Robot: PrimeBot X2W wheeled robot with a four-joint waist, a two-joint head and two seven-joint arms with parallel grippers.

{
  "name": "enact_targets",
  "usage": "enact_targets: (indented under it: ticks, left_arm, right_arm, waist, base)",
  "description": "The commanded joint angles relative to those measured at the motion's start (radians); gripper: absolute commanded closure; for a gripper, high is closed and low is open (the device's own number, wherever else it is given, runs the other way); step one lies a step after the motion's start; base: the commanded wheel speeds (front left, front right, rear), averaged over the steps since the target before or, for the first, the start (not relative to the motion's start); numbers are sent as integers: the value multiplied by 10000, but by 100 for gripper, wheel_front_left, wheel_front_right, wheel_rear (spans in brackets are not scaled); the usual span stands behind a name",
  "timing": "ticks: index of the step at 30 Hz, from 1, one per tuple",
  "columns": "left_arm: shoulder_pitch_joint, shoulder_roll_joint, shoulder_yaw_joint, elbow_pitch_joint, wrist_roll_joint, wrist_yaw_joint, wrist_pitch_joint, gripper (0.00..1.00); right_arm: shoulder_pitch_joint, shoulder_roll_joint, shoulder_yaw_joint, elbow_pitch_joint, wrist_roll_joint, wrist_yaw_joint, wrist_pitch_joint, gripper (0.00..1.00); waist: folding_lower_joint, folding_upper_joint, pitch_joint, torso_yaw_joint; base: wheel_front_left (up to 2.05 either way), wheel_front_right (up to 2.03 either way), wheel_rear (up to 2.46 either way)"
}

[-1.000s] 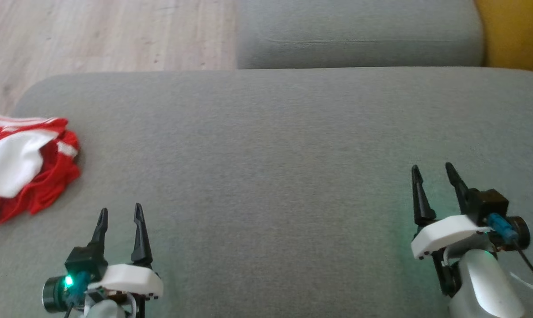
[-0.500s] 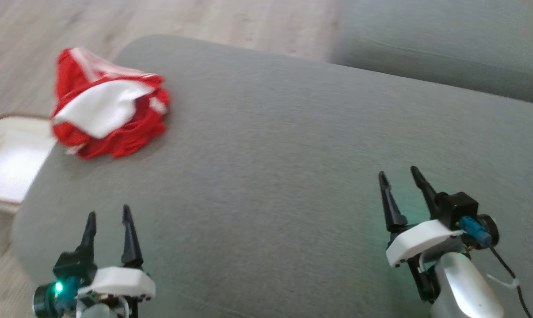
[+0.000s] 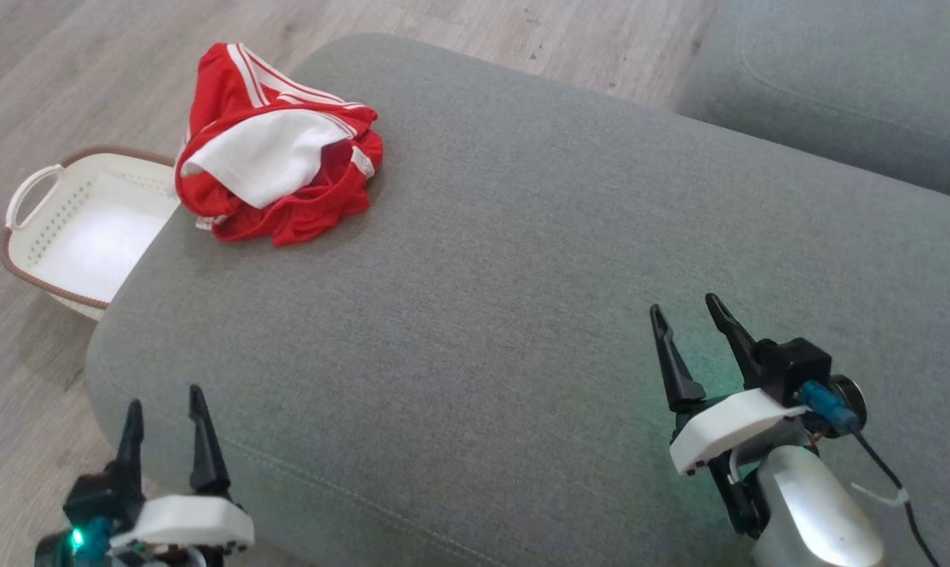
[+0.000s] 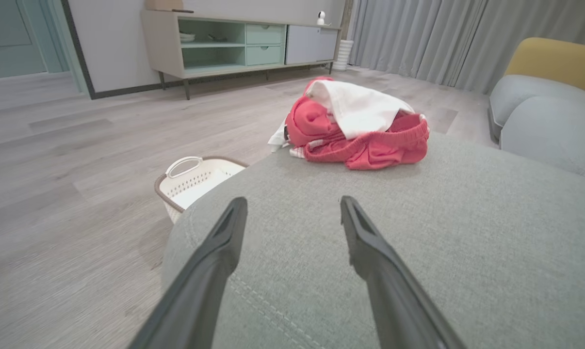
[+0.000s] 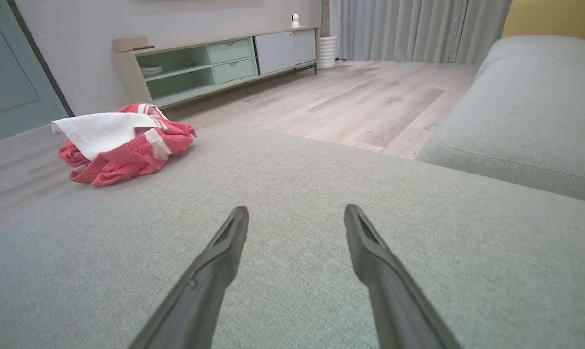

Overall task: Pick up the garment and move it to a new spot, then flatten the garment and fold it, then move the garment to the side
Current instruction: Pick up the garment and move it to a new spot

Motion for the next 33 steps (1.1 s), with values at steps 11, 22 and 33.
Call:
enact_targets:
  ticks: [11, 22, 33]
  left_arm:
    - [-2635, 828, 928, -100, -320, -533, -78, 0]
    - [-5822, 2807, 767, 2059, -924, -909, 677, 0]
    - [-7347, 3775, 823, 3701, -1146, -787, 1579, 0]
  right_arm:
    - [-1053, -267, 436, -715, 298, 77, -136, 0]
    - [-2032, -917, 1418, -1700, 275, 77, -110, 0]
    - [-2187, -1520, 1631, -2917, 431, 77, 380, 0]
  waist:
    - [0, 0, 1283, -707]
    - [0, 0, 3044, -1637]
    - [0, 0, 4198, -2289]
  base:
    - [0, 0, 0]
    - [0, 0, 0]
    - [0, 0, 0]
